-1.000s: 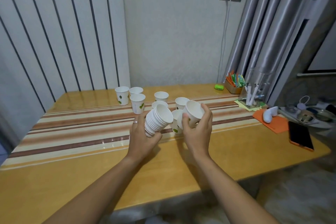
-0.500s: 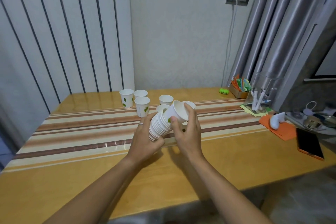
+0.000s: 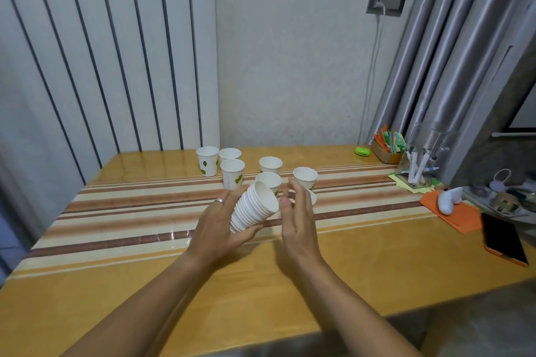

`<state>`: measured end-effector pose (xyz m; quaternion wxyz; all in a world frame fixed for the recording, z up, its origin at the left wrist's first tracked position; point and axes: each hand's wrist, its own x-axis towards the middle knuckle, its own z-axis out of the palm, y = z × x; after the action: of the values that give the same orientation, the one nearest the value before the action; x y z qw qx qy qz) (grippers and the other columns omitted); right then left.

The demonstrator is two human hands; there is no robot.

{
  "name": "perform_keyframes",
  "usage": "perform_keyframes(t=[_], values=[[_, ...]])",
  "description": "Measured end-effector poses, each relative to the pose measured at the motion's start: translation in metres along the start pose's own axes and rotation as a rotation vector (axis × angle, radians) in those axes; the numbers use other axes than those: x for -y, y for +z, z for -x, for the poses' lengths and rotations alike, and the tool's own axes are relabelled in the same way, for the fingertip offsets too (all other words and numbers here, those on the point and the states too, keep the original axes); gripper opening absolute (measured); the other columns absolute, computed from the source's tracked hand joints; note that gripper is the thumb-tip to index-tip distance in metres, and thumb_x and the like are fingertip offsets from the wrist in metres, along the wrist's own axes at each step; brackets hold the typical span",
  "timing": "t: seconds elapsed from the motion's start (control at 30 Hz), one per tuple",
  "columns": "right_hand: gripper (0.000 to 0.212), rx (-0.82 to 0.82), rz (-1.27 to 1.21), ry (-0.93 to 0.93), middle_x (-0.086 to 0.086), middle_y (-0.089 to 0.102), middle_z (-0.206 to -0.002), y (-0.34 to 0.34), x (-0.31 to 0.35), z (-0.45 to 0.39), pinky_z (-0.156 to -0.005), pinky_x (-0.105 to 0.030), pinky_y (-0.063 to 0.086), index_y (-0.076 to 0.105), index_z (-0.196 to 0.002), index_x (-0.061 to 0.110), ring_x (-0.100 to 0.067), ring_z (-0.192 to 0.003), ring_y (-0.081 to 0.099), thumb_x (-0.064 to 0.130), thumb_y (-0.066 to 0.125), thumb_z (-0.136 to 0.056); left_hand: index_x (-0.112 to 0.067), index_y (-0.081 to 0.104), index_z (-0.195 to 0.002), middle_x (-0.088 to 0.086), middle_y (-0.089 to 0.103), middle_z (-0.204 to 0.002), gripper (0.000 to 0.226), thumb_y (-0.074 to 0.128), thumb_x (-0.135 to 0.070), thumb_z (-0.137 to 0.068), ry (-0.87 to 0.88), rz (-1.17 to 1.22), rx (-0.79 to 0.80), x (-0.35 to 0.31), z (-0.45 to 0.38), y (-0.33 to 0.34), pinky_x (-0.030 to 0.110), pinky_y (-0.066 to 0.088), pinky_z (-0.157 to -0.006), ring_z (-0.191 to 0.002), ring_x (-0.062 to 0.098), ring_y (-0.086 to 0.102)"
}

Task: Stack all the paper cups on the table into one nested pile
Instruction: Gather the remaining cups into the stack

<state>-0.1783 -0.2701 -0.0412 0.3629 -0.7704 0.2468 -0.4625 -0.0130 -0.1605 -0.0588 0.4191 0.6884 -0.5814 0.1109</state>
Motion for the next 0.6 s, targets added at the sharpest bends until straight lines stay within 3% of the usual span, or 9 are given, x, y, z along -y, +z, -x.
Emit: perform_keyframes(t=[0.1,0.17,0.33,0.47,0.6], values=[[0.055,-0.213,0.181,0.016,-0.003,0.048,-0.144,0.001,-0.021,-0.003,-0.108,-0.037,0.045,0.045,-0.146,0.015,-0.019,-0.133,0.048,0.042,0.053,-0.099,-0.026,0.049,-0.154,-0.003,0.067,-0.132,0.088,0.080,-0.065,-0.081,0.003,-0.059,0.037,0.013,0.000,-0.005,0.044,0.059,-0.079,-0.105,0.023,0.070],[0.063,-0.283,0.311,0.082,-0.009,0.045,-0.149,0.003,-0.034,-0.006,-0.113,-0.044,0.041,0.044,-0.146,0.010,-0.029,-0.138,0.044,0.035,0.067,-0.094,-0.028,0.049,-0.153,-0.003,0.067,-0.132,0.088,0.082,-0.064,-0.080,-0.009,-0.051,0.051,0.015,-0.002,-0.005,0.046,0.059,-0.080,-0.106,0.023,0.070],[0.082,-0.177,0.346,0.254,-0.013,0.041,-0.157,0.002,-0.058,-0.017,-0.111,-0.044,0.041,0.034,-0.157,0.010,-0.033,-0.145,0.038,0.034,0.078,-0.091,-0.026,0.055,-0.148,-0.002,0.068,-0.129,0.083,0.082,-0.059,-0.077,0.015,-0.026,0.063,0.010,-0.004,0.001,0.046,0.060,-0.078,-0.104,0.023,0.070],[0.070,-0.153,0.289,0.283,-0.010,0.055,-0.144,-0.001,-0.065,-0.023,-0.089,-0.034,0.044,0.042,-0.148,0.012,-0.033,-0.131,0.051,0.031,0.078,-0.091,-0.024,0.055,-0.146,-0.002,0.069,-0.124,0.082,0.079,-0.060,-0.077,-0.023,-0.013,0.043,0.012,-0.004,0.002,0.044,0.059,-0.077,-0.102,0.022,0.068],[0.066,-0.213,0.200,0.217,-0.007,0.056,-0.140,0.001,-0.052,-0.025,-0.097,-0.037,0.049,0.045,-0.144,0.015,-0.029,-0.129,0.052,0.028,0.078,-0.088,-0.020,0.056,-0.146,-0.001,0.069,-0.125,0.083,0.077,-0.056,-0.074,-0.052,0.012,0.011,0.013,-0.004,0.000,0.042,0.059,-0.079,-0.104,0.023,0.068]])
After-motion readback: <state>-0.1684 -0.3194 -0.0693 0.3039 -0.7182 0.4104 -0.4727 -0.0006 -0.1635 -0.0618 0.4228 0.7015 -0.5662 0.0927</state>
